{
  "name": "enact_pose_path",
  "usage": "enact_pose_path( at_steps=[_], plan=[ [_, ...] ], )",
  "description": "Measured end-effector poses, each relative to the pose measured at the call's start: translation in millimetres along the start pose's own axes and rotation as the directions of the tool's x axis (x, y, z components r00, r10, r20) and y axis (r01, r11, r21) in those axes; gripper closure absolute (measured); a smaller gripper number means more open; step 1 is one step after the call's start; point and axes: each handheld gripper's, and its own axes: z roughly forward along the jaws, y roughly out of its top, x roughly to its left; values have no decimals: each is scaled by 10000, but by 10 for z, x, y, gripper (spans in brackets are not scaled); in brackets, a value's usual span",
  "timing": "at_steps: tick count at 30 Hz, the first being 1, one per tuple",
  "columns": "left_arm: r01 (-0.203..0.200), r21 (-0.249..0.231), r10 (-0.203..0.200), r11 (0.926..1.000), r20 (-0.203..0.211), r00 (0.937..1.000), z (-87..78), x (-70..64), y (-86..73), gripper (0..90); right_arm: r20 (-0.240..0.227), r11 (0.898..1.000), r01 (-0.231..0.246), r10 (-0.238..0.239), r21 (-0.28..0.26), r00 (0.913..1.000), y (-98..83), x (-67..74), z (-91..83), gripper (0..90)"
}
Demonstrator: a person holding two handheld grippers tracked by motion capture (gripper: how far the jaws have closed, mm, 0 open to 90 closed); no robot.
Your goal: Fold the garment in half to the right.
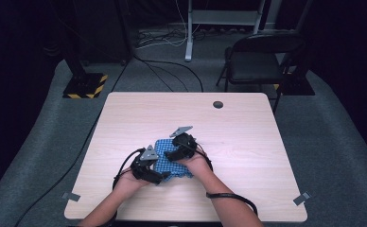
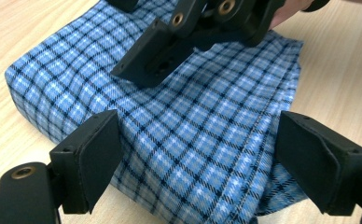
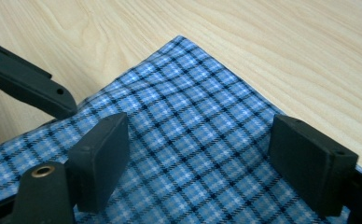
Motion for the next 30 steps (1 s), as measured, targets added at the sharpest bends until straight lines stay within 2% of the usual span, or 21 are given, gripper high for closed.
enact_pose_path(
  at_steps=[5, 8, 12, 17, 23, 30],
  plan=[
    [204, -240, -199, 9995, 239, 9995, -33, 27, 5, 153, -88, 9999, -78, 79, 143, 9999, -8, -22, 47, 193],
    [185, -338, -172, 9993, 385, 9991, -40, 27, 7, 153, -125, 9997, -200, 202, 129, 9997, -6, -36, 52, 196],
    [220, -259, -207, 9994, 505, 9985, -8, 22, -9, 151, 122, 9999, -85, 86, -103, 9999, 21, -42, 9, 213],
    [269, -214, -258, 9994, 526, 9983, 5, 17, -12, 147, 495, 9999, -162, 162, -15, 9986, 52, -139, -10, 217],
    [253, -236, -240, 9994, 525, 9983, 9, 19, -16, 147, 488, 9974, -717, 720, -76, 9962, 30, -254, 53, 216],
    [235, -283, -221, 9993, 497, 9985, -7, 14, -8, 150, 763, 9987, -511, 513, -43, 9958, 47, -213, 127, 214]
  ],
)
